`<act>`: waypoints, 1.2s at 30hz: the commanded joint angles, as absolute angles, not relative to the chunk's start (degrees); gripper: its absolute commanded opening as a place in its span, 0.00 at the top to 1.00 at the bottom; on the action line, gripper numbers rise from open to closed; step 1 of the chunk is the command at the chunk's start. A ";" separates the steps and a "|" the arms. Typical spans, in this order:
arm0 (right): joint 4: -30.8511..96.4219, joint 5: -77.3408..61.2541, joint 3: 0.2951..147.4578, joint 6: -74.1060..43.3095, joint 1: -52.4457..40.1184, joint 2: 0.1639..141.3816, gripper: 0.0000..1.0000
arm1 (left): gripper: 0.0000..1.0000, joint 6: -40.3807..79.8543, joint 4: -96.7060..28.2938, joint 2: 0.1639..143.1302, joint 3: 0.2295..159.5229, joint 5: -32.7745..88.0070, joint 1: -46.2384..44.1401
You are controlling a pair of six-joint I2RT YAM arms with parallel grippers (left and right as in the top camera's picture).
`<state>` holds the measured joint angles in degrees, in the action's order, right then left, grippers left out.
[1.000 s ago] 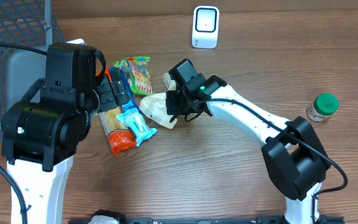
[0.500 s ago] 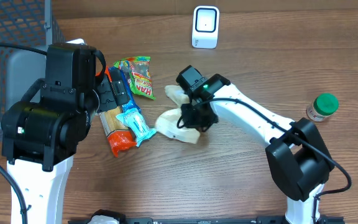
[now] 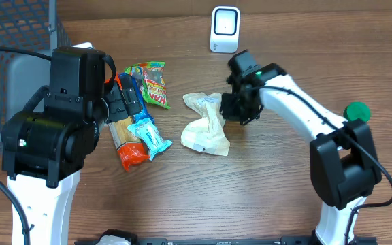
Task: Scan the item barcode
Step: 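Grasp the bread bag and drag it right off the pile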
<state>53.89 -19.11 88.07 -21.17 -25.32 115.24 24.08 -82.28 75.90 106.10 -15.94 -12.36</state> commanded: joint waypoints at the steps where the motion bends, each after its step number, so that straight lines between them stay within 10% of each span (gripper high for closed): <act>1: 50.76 -30.20 89.38 -20.16 -24.67 112.38 0.96 | 0.00 24.67 -82.28 76.12 106.13 -16.91 -12.40; 36: 45.12 -21.12 81.28 -39.40 -31.66 121.64 0.90 | 0.00 24.67 -82.28 76.12 106.13 -16.91 -12.40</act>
<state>43.57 -23.38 84.97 -34.81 -31.33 120.81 24.08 -82.28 75.90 106.10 -15.94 -12.36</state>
